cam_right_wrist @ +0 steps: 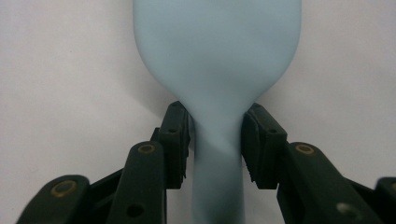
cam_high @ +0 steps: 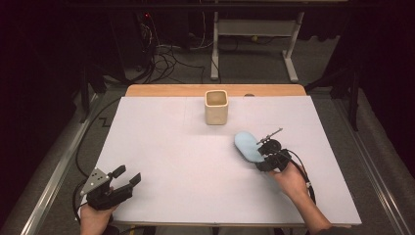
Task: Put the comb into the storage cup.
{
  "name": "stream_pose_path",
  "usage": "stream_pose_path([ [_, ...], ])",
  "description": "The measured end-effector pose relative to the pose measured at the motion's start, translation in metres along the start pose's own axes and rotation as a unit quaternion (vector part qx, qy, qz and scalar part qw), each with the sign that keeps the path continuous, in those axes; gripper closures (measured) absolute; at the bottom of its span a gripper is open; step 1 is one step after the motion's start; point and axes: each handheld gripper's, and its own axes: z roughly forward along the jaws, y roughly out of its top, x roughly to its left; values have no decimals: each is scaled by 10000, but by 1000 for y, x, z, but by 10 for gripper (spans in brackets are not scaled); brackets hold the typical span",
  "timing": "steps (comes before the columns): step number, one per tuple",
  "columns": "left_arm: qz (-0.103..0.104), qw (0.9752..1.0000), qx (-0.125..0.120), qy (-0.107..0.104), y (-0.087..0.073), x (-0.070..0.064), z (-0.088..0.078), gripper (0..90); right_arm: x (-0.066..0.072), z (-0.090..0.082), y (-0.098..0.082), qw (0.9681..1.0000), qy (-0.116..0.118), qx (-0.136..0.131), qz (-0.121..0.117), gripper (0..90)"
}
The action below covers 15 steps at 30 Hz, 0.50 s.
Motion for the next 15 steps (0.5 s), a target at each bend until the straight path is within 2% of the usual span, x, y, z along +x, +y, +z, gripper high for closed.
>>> stream_pose_path([
  [15, 1, 10000, 2, 9, 0, 0, 0, 325, -1, 1, 0, 9999, 26, 102, -69, 692],
])
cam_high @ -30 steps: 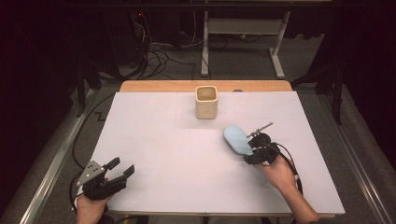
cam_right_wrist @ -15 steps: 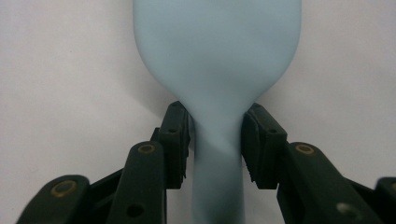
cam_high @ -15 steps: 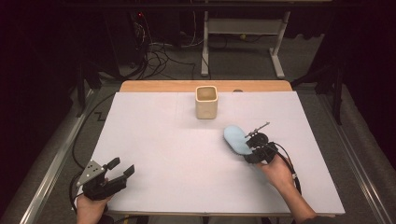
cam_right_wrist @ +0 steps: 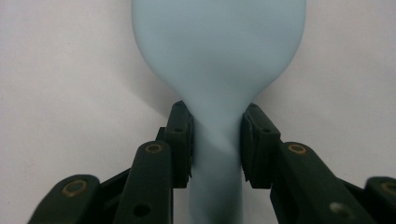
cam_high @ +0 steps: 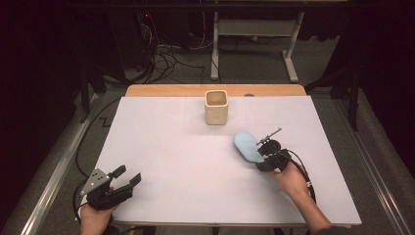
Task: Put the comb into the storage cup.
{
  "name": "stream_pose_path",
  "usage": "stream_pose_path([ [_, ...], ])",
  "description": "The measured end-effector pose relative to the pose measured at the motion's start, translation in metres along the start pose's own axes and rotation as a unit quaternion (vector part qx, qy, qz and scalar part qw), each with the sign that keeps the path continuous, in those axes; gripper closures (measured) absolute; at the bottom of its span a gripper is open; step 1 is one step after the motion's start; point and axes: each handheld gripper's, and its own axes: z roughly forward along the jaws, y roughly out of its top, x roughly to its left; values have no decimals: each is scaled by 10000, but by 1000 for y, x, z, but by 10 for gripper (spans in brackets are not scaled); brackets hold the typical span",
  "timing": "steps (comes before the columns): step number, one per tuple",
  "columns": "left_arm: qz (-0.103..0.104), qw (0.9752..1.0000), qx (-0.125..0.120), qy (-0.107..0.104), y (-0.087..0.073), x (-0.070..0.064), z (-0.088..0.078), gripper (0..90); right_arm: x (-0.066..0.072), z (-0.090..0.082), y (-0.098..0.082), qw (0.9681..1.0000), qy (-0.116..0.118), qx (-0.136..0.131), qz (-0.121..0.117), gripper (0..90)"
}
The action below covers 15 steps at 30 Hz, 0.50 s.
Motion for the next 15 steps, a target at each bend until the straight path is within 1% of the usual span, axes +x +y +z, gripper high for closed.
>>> stream_pose_path([
  [4, -6, 10000, -1, 0, 0, 0, -1, 326, 0, 0, 0, 10000, -28, -23, -92, 698],
  [10, -2, 10000, 9, 0, 0, -1, 0, 326, 1, -2, 0, 9999, 24, -78, -89, 703],
  [11, -4, 10000, 9, 4, 0, 0, 0, 326, 3, -3, 0, 9997, 6, -135, -181, 703],
  [15, -3, 10000, 29, 20, 0, 0, 1, 326, 7, -5, 0, 9993, 30, -199, -319, 705],
])
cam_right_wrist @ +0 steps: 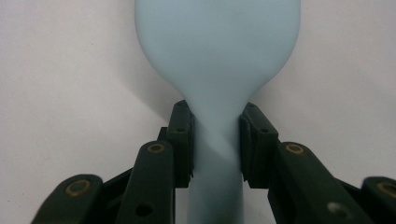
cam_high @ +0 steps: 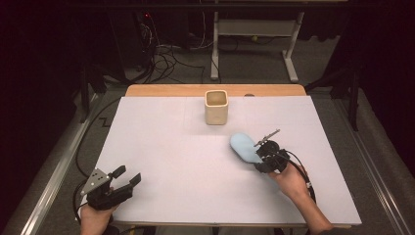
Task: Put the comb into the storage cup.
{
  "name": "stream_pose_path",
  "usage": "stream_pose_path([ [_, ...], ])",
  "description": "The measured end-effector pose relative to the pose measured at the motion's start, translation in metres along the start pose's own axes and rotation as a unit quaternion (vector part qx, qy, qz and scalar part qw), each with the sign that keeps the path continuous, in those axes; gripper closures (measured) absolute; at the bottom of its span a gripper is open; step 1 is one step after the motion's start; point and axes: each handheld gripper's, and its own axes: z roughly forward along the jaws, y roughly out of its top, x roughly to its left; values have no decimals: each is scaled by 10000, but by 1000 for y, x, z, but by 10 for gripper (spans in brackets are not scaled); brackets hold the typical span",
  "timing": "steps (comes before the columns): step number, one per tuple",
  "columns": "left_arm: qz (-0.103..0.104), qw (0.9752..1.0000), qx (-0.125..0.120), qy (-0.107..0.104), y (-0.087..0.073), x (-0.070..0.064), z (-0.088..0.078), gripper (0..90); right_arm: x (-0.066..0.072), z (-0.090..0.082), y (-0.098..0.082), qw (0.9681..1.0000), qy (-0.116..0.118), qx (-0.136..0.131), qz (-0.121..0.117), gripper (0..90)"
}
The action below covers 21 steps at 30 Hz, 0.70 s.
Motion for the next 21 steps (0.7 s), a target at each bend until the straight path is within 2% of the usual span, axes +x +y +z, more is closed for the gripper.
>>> stream_pose_path([
  [4, 1, 10000, 10, -8, 0, 0, 0, 326, -3, -3, -1, 9999, 12, -122, 88, 705],
  [21, -47, 10000, 1, -6, 0, 2, 0, 326, -1, -20, -6, 9979, 165, -619, 103, 706],
])
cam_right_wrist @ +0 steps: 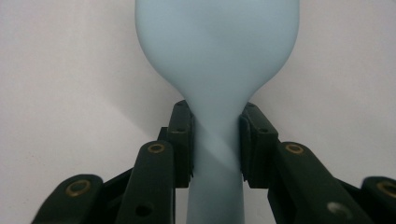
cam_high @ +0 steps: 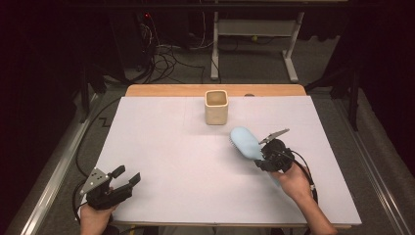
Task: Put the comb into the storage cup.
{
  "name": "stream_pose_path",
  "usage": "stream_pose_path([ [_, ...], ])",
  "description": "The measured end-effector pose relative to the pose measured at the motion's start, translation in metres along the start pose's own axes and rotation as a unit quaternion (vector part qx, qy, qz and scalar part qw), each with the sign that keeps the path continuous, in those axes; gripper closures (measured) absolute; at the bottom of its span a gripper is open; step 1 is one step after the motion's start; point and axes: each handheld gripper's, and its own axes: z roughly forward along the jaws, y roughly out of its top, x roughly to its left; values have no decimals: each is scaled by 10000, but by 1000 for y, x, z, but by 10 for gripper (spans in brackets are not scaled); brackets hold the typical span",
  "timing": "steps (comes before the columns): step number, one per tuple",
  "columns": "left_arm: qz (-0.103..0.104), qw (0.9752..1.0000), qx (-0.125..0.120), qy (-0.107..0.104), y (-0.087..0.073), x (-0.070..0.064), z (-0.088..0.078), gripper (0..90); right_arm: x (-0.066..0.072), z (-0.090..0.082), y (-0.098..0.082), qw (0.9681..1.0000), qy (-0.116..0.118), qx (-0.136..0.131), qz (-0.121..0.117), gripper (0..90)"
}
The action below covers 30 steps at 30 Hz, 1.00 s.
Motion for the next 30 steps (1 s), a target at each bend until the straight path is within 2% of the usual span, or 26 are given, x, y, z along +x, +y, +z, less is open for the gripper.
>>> stream_pose_path([
  [7, 7, 10000, -16, -9, 0, -1, 0, 326, 3, -8, 1, 9998, -48, -172, -25, 706],
  [12, -74, 9998, 157, -10, 2, 2, 7, 329, 4, -16, -2, 9993, 23, -370, -19, 705],
  [14, -64, 9999, 148, 3, 2, 2, 7, 329, 5, -19, -5, 9988, 83, -476, -30, 705],
  [19, -114, 9998, 150, 60, 1, 3, 8, 327, 13, -20, -12, 9967, 75, -796, -137, 705],
  [26, -112, 9998, -22, 182, 0, 0, 0, 327, 19, -27, -18, 9938, 187, -1084, -165, 706],
  [30, -137, 9997, 2, 211, -1, 1, 1, 327, 24, -32, -21, 9920, 246, -1229, -181, 706],
])
